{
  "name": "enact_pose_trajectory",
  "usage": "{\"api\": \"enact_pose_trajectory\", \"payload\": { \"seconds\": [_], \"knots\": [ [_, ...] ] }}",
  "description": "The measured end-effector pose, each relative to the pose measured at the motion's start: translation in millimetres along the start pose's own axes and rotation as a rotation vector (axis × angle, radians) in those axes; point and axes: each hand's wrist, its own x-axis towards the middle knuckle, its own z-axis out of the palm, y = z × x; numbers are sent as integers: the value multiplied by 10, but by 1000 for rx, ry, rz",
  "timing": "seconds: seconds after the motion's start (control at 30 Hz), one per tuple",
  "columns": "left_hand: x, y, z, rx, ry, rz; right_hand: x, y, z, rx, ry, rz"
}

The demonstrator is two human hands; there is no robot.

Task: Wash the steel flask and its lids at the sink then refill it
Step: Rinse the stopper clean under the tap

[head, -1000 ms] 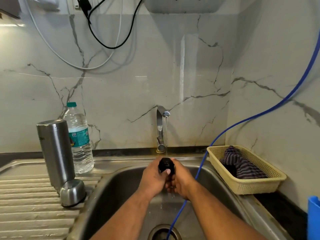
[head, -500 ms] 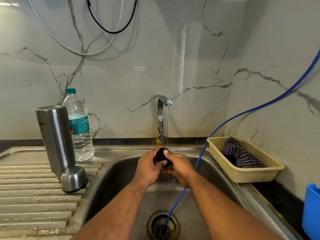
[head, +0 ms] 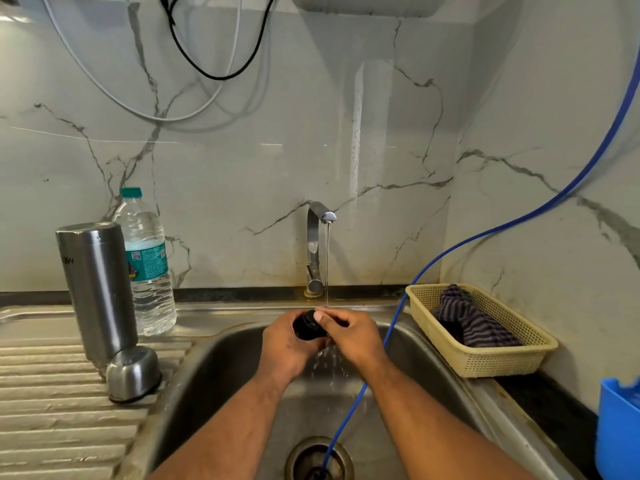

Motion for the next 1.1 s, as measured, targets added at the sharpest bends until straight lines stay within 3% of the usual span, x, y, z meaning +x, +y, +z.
{"api": "enact_pose_trajectory", "payload": {
  "seconds": [0.17,0.4,0.57,0.67,0.87,1.1],
  "knots": [
    [-10,31,-28,28,38,51,22,6,-12,-7,-57,-77],
    [8,-19,-46,56,-32,41,39,0,-45,-119,-86,-68],
    [-2,6,-6,80,16,40,9,-55,7,-164,-7,-32],
    [1,13,18,68,37,38,-12,-79,16,-241,-48,-73],
    [-23,36,14,20,-37,35,-24,-113,-34,-174,-58,-19],
    [-19,58,18,44,-71,29,10,-131,-14,-303,33,-44]
  ]
}}
